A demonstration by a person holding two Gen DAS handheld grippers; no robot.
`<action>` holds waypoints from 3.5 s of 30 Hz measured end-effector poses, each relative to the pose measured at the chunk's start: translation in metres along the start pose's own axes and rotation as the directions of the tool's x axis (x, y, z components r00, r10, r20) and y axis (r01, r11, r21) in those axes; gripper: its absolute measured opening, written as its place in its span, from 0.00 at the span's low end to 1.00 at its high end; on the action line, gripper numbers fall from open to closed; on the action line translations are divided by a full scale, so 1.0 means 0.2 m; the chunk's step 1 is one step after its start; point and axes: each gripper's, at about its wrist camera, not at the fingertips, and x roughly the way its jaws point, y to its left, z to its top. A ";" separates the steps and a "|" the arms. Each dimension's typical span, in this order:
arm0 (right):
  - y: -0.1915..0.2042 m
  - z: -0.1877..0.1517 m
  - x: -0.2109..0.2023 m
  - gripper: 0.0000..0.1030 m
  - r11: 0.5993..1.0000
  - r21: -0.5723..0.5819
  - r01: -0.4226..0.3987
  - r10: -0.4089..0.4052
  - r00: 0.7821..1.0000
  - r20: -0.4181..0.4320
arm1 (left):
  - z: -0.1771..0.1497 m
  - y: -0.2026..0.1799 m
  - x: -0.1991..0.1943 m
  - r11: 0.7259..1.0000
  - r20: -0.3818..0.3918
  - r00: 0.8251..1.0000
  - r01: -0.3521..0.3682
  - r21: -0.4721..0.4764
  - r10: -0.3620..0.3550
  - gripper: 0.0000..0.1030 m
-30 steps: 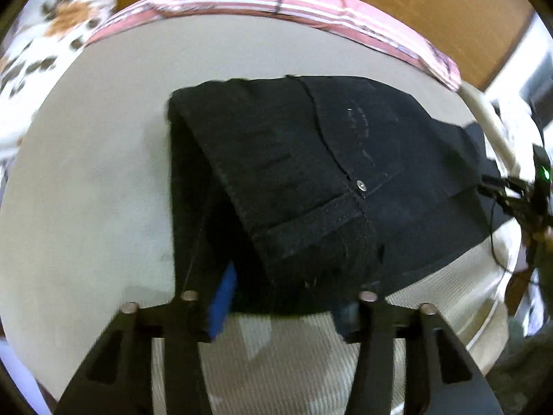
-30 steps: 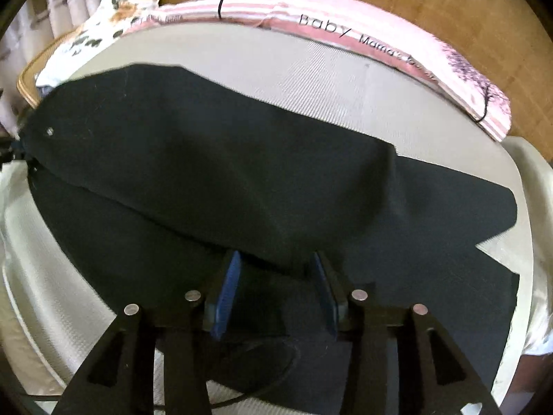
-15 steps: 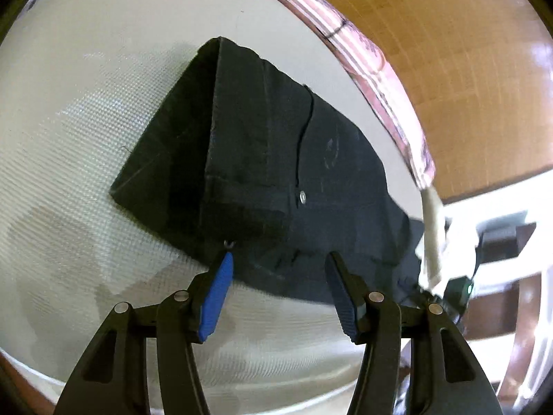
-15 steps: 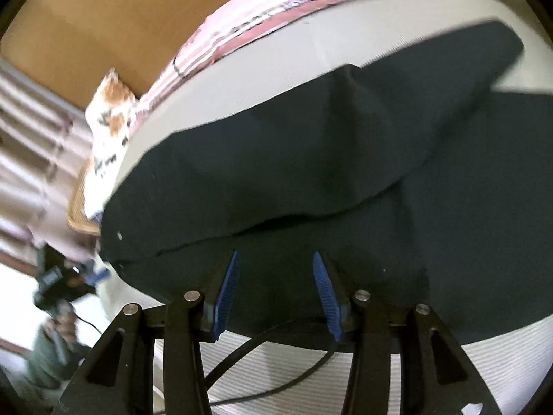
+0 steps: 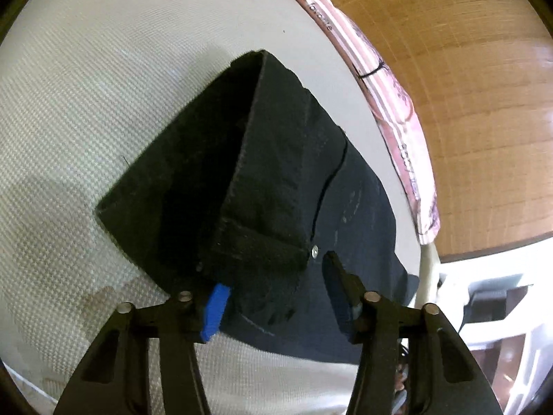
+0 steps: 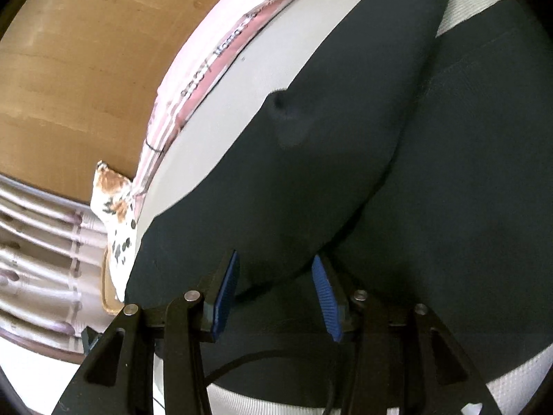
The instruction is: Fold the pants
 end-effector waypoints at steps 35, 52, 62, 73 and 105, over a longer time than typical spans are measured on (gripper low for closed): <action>0.10 -0.29 -0.22 0.05 0.920 -0.242 0.308 -0.316 0.949 0.007 | -0.01 -0.18 0.06 0.774 0.068 0.894 -0.419 0.474 0.442 0.22; -0.14 -0.22 -0.42 0.38 0.983 -0.041 0.177 -0.175 0.984 0.044 | -0.12 -0.31 -0.10 0.685 0.151 0.855 -0.493 0.536 0.497 0.40; -0.48 -0.03 -0.60 0.38 0.982 0.160 0.098 -0.123 0.980 0.156 | -0.44 -0.65 -0.06 0.527 0.234 0.907 -0.397 0.751 0.350 0.40; -0.56 0.31 -0.54 0.38 0.972 0.217 0.091 -0.126 0.980 0.153 | -0.97 -1.15 0.56 0.280 -0.031 0.978 -0.029 0.960 0.208 0.40; -0.11 0.80 -0.39 0.32 1.000 0.005 0.004 -0.005 0.991 0.135 | -1.24 -1.33 1.08 0.322 -0.284 0.942 0.217 0.922 0.179 0.11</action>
